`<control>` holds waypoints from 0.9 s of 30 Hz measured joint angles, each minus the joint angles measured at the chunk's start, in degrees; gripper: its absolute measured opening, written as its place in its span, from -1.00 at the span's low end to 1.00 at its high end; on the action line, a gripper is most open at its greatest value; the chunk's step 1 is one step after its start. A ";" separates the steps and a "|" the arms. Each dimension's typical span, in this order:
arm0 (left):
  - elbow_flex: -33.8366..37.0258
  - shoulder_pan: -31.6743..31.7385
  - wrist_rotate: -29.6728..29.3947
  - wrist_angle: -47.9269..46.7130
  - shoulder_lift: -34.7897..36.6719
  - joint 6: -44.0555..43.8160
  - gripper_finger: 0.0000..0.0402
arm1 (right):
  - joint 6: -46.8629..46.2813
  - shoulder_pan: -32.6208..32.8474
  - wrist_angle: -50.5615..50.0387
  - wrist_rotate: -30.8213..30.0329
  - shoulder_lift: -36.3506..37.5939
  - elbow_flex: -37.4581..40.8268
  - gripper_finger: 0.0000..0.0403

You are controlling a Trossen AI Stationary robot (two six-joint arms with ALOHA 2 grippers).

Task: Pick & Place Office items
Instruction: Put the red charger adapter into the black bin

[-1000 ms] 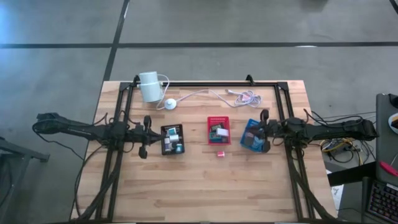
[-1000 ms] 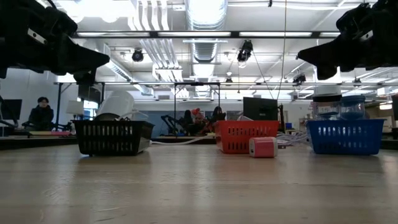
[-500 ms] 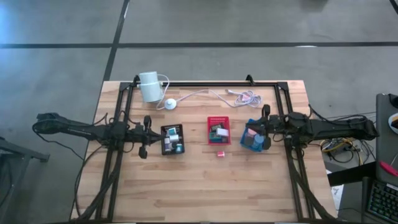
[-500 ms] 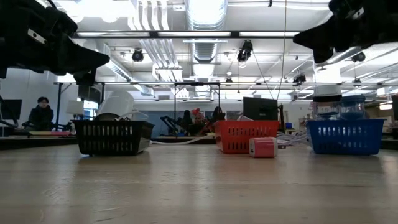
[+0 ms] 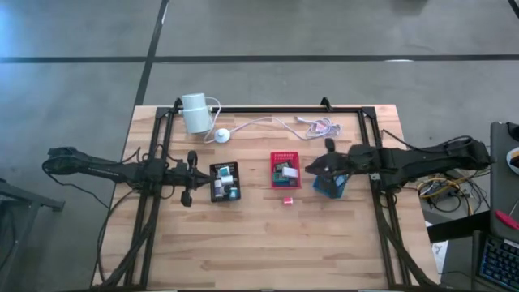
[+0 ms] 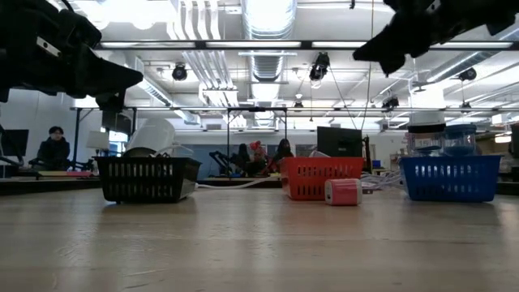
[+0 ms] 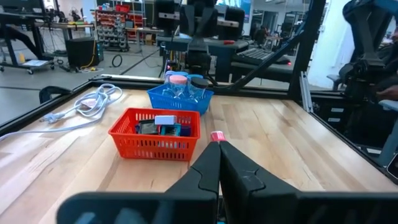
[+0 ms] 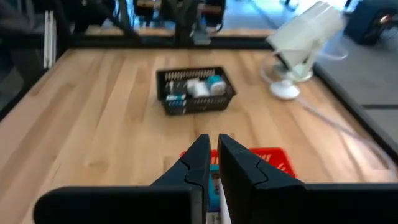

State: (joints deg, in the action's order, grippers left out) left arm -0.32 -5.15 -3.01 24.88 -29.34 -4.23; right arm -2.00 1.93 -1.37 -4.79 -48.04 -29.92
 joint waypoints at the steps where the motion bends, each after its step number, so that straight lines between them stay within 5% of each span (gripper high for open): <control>1: 0.00 0.00 -0.02 0.00 0.00 -0.08 -0.95 | 0.00 0.61 0.26 -0.18 -1.97 -0.58 -0.86; 7: 0.00 0.00 -0.03 -0.02 0.00 0.76 -0.95 | -0.72 4.60 10.95 -1.15 -13.91 -1.48 -0.84; 13: 0.00 0.00 -2.71 -0.06 -0.04 1.48 -0.94 | -0.61 7.69 19.47 -1.26 -25.23 -2.96 -0.62; 22: 0.00 0.00 -3.50 -1.15 -0.11 1.07 -0.94 | 0.10 11.03 12.93 -1.33 -37.02 -12.75 -0.13; 27: 0.00 -0.02 -3.48 -1.57 -0.42 0.79 -0.95 | -0.64 12.18 1.44 -1.36 -41.99 -20.28 0.06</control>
State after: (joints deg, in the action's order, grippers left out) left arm -0.32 -5.16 -6.49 23.31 -29.77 -3.44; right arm -2.64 14.11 0.06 -6.15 -90.02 -50.19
